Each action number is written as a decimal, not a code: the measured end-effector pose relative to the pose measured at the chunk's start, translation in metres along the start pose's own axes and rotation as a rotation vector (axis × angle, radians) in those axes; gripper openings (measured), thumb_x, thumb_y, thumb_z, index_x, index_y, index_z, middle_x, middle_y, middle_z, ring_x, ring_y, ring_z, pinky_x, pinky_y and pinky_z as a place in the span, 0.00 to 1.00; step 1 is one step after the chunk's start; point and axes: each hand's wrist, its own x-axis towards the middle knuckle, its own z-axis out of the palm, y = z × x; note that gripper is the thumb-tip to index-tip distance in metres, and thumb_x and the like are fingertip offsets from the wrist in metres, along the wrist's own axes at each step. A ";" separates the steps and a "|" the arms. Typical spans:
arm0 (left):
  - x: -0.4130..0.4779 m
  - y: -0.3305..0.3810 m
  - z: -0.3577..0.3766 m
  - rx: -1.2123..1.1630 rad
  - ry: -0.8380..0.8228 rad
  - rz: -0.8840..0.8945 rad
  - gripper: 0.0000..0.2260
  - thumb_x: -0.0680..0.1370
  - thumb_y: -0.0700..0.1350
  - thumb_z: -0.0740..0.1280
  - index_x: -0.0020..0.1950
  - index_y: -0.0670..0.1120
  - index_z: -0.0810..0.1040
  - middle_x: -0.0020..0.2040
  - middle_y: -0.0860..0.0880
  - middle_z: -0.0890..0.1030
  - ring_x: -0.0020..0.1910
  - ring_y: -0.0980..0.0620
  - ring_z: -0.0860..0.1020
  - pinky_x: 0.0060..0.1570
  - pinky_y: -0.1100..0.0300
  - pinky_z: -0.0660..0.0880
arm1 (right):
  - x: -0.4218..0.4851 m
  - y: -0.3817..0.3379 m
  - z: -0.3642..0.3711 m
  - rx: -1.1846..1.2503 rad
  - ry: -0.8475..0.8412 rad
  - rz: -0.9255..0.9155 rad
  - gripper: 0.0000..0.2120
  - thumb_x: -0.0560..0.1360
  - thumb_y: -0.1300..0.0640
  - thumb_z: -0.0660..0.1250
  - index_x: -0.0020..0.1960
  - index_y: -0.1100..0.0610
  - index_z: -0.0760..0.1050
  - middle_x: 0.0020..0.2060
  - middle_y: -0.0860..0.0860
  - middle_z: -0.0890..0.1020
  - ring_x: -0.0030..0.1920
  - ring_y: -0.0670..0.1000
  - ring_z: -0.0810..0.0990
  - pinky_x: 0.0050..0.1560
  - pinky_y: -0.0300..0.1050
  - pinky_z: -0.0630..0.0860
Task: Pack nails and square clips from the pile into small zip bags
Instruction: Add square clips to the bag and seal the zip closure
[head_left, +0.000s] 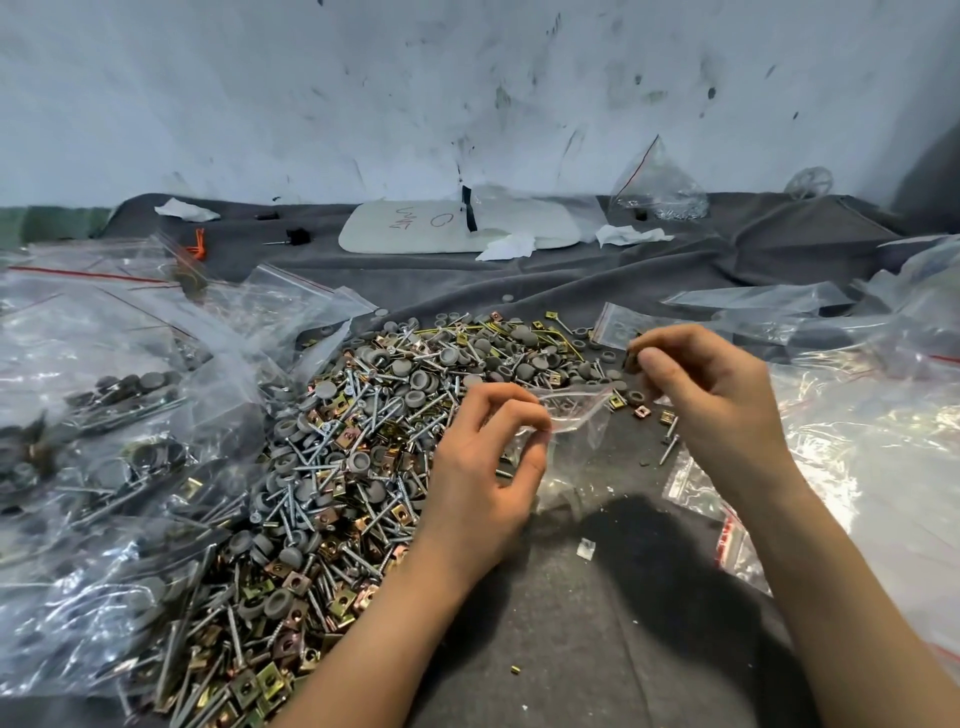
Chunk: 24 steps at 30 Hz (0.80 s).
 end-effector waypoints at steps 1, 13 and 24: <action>-0.001 0.001 0.001 -0.008 -0.021 0.005 0.04 0.74 0.34 0.70 0.47 0.40 0.79 0.50 0.46 0.76 0.52 0.58 0.74 0.54 0.71 0.69 | -0.002 -0.004 0.002 0.020 0.040 -0.079 0.10 0.76 0.65 0.66 0.46 0.51 0.79 0.36 0.43 0.82 0.37 0.42 0.78 0.40 0.32 0.75; -0.002 0.002 0.003 -0.068 -0.043 0.035 0.04 0.75 0.39 0.65 0.47 0.41 0.79 0.51 0.47 0.75 0.52 0.57 0.75 0.55 0.69 0.69 | -0.012 -0.001 0.018 -0.003 -0.194 -0.154 0.07 0.72 0.57 0.70 0.46 0.46 0.79 0.43 0.50 0.81 0.47 0.53 0.80 0.49 0.46 0.77; -0.002 0.004 0.002 -0.071 0.024 0.031 0.07 0.77 0.41 0.63 0.50 0.39 0.77 0.49 0.47 0.78 0.49 0.55 0.77 0.49 0.64 0.74 | -0.016 -0.013 0.025 0.324 -0.249 -0.078 0.11 0.70 0.65 0.71 0.46 0.50 0.77 0.42 0.50 0.82 0.44 0.49 0.81 0.47 0.39 0.77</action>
